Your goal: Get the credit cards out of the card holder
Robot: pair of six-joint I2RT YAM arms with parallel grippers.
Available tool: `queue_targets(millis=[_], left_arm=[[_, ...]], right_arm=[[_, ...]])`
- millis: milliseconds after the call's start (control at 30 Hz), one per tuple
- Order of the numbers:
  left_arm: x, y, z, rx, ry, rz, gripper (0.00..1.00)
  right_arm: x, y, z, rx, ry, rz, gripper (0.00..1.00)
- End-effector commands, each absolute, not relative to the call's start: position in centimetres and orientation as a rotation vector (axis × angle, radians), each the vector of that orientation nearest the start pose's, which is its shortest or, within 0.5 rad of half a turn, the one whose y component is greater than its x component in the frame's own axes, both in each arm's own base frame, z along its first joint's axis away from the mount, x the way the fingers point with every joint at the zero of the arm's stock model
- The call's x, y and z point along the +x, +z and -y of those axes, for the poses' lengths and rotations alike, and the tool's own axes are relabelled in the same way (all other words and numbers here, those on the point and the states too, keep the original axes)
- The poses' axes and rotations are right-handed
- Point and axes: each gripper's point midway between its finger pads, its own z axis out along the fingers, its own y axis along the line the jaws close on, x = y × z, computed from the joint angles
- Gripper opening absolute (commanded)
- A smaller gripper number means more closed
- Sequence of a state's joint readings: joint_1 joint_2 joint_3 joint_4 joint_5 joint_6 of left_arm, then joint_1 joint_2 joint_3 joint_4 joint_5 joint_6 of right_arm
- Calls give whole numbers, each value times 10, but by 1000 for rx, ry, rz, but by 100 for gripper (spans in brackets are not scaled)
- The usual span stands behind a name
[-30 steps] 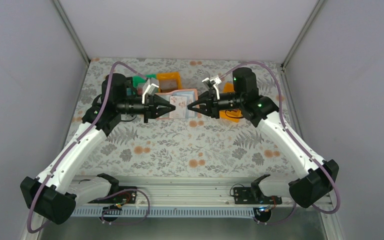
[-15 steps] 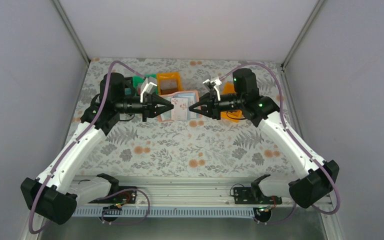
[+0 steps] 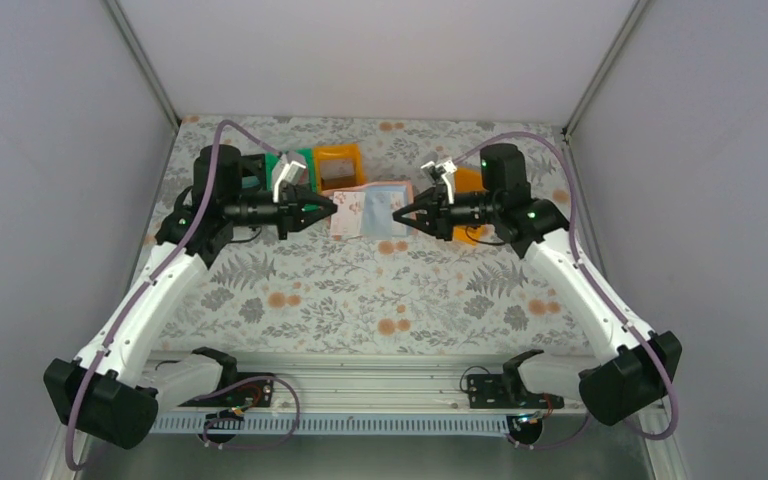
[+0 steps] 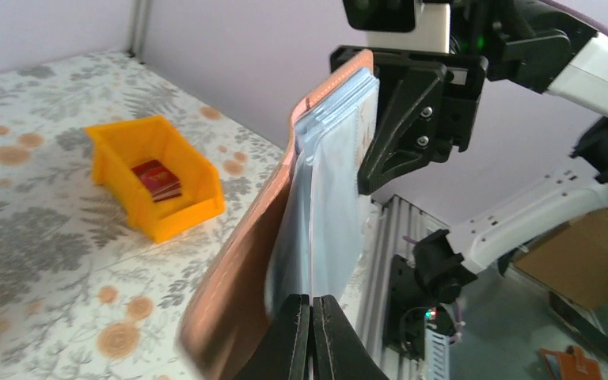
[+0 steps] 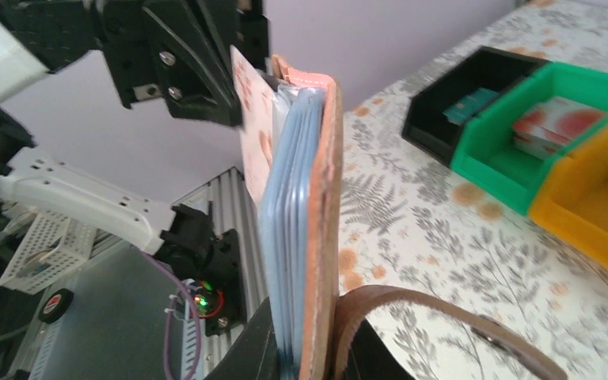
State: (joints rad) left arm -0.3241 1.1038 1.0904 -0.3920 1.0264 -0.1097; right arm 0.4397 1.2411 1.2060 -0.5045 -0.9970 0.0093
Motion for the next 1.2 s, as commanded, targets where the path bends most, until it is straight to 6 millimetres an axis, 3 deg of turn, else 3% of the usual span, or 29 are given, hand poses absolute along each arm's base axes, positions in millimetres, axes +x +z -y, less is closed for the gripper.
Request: queue_targets(millis=[0, 100, 233, 367, 600, 733, 933, 1000, 1067, 1167], left_arm=[[242, 344, 219, 867, -1173, -1763, 2], [252, 335, 210, 815, -1091, -1799, 2], [264, 315, 196, 718, -1014, -1864, 2], [257, 307, 196, 746, -1026, -1861, 2], [254, 303, 199, 771, -1053, -1852, 2], [251, 302, 200, 769, -1076, -1851, 2], [249, 303, 201, 779, -1086, -1846, 2], [249, 303, 201, 783, -1086, -1846, 2], [248, 303, 201, 785, -1087, -1845, 2], [249, 303, 201, 788, -1090, -1841, 2]], right_arm=[[244, 309, -244, -928, 1233, -1886, 4], [256, 268, -231, -829, 1207, -2006, 4], [253, 215, -238, -754, 1348, -2153, 4], [242, 187, -244, -731, 1402, -2215, 4], [207, 110, -260, -754, 1526, -2422, 4], [192, 83, -272, -815, 1578, -2501, 4], [198, 48, -272, -809, 1526, -2660, 4], [203, 40, -268, -808, 1444, -2728, 15], [209, 39, -262, -822, 1337, -2759, 41], [221, 53, -255, -811, 1218, -2758, 58]])
